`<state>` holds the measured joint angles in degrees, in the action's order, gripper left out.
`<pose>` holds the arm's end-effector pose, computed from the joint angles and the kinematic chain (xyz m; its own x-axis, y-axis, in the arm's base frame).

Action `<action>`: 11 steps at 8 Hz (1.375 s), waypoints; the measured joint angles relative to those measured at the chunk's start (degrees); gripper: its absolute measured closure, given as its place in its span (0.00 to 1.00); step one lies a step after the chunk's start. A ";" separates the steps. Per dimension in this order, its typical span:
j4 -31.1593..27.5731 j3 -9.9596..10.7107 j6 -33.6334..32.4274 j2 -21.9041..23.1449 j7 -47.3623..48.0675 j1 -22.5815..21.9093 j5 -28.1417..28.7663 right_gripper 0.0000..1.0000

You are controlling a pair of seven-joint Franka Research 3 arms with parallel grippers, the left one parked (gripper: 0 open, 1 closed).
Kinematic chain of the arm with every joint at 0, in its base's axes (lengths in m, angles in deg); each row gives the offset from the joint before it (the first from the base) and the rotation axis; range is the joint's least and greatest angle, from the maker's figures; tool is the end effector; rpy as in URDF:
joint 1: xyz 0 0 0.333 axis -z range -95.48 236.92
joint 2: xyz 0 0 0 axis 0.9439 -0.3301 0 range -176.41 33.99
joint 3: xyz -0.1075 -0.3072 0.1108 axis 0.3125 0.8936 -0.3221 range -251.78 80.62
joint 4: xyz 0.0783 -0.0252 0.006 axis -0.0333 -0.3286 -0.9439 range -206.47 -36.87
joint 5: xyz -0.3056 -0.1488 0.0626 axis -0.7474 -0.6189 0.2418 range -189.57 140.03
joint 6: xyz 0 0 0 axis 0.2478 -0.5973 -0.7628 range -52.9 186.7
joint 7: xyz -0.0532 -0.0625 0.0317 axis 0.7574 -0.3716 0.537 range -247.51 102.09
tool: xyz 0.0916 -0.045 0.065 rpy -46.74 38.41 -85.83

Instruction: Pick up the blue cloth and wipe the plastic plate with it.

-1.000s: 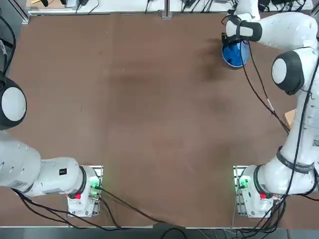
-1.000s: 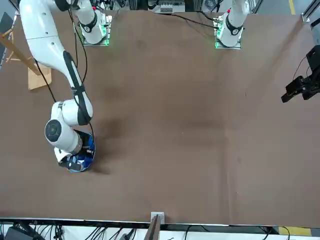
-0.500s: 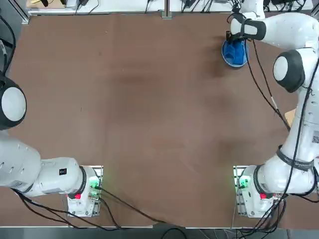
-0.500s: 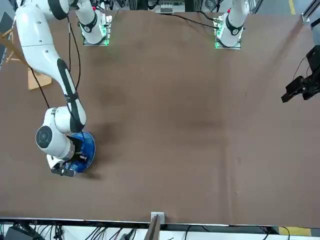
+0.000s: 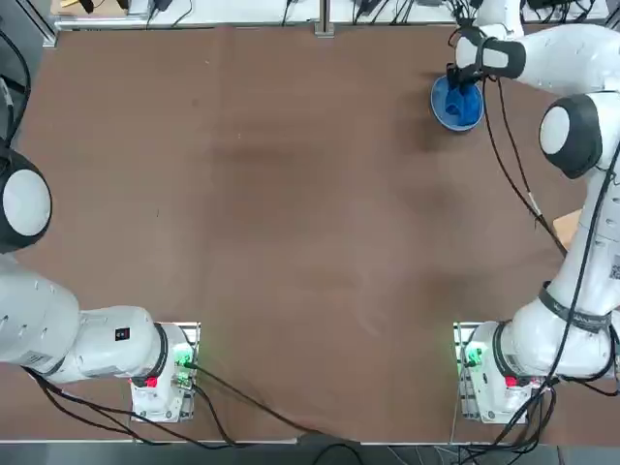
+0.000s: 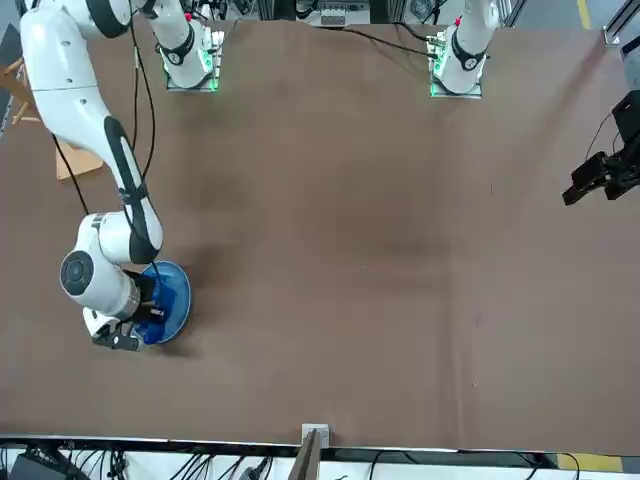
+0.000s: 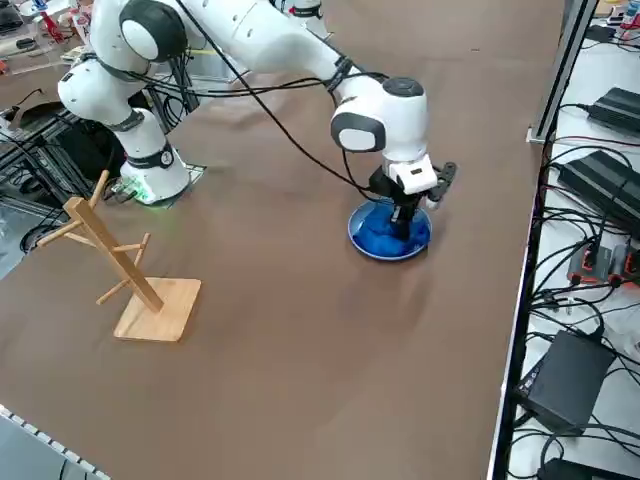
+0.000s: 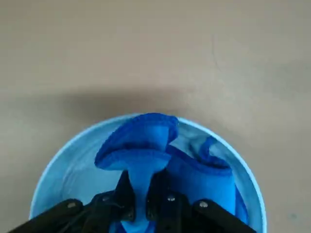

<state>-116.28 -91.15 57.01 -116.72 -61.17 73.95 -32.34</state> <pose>0.7043 0.0119 0.2403 0.9925 -0.1001 0.0697 -0.1015 -0.9947 0.0161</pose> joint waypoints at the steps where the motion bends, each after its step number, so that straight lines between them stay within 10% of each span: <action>1: -1.85 -0.10 -0.50 1.19 0.00 -0.04 -0.08 0.92; 6: -7.36 1.11 -3.13 4.96 5.23 -4.99 0.25 0.92; 11: 1.15 2.60 -2.62 0.38 4.11 -6.35 1.72 0.92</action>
<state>-115.13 -88.54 54.39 -116.34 -57.06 67.60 -30.62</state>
